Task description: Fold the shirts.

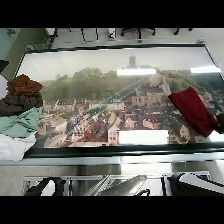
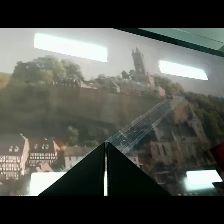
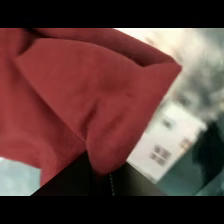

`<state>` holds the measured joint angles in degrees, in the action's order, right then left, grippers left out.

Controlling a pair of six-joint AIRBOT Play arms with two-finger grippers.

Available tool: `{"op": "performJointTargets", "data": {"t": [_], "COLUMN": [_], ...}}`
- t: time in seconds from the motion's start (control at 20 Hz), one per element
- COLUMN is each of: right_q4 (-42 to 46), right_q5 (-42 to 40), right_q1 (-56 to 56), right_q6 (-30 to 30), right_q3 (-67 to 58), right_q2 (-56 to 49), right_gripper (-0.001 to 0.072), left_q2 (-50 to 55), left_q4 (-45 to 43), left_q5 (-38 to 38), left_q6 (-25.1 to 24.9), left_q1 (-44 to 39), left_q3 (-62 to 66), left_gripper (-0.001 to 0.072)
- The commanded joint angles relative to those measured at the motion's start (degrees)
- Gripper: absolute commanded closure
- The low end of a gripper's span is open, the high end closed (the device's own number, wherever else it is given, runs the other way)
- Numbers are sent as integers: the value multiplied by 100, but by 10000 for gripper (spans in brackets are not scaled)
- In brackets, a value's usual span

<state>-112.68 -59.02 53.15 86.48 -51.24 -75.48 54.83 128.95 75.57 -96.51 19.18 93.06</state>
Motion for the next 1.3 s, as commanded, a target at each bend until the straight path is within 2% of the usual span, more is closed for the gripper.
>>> {"op": "performJointTargets", "data": {"t": [0.0, 0.15, 0.2, 0.25, 0.3, 0.35, 0.45, 0.5, 0.55, 0.6, 0.7, 0.75, 0.8, 0.9, 1.1, 1.25], "right_q4": [-649, -826, -824, -824, -820, -817, -590, -323, -151, -42, -192, -446, -887, -1303, -1298, -1300], "right_q5": [619, 481, 404, 282, 105, -120, -782, -1244, -1628, -1987, -2330, -2308, -2177, -1797, -1191, -761], "right_q1": [199, 199, 199, 199, 199, 201, 219, 254, 258, 249, 197, 83, -229, -874, -2592, -3919], "right_q6": [103, 444, 444, 444, 442, 442, 391, 273, 264, 225, -105, -79, 319, 678, 981, 1086], "right_q3": [977, 986, 986, 986, 984, 977, 761, 457, 114, -328, -1095, -1377, -1591, -1602, -1224, -278], "right_q2": [251, 299, 323, 350, 382, 424, 553, 658, 756, 866, 1088, 1220, 1414, 1738, 2511, 3233], "right_gripper": [688, 677, 609, 299, 54, 42, 54, 103, 193, 253, 254, 373, 681, 686, 686, 686], "left_q2": [-4, -4, -4, -4, -4, -4, -4, -4, -4, -4, -4, -4, -4, -57, -708, -1263], "left_q4": [7, 7, 9, 7, 9, 9, 13, 13, 13, 11, 11, 11, 9, -42, -98, -772], "left_q5": [2, 7, 9, 9, 9, 11, 57, 79, 98, 98, 96, 101, 160, 79, -588, -1043], "left_q6": [9, 9, 9, 9, 9, 9, 11, 11, 11, 11, 11, 11, 9, 9, 20, 286], "left_q1": [-4, -4, -4, -4, -4, -4, -4, -4, -4, -4, -2, -4, -22, -297, -1427, -2573], "left_q3": [-2, -2, -2, -2, -2, -2, -2, -2, -2, -2, -2, -2, -4, -175, -1681, -3095], "left_gripper": [692, 691, 691, 691, 692, 691, 691, 692, 691, 691, 692, 691, 691, 692, 692, 692]}}
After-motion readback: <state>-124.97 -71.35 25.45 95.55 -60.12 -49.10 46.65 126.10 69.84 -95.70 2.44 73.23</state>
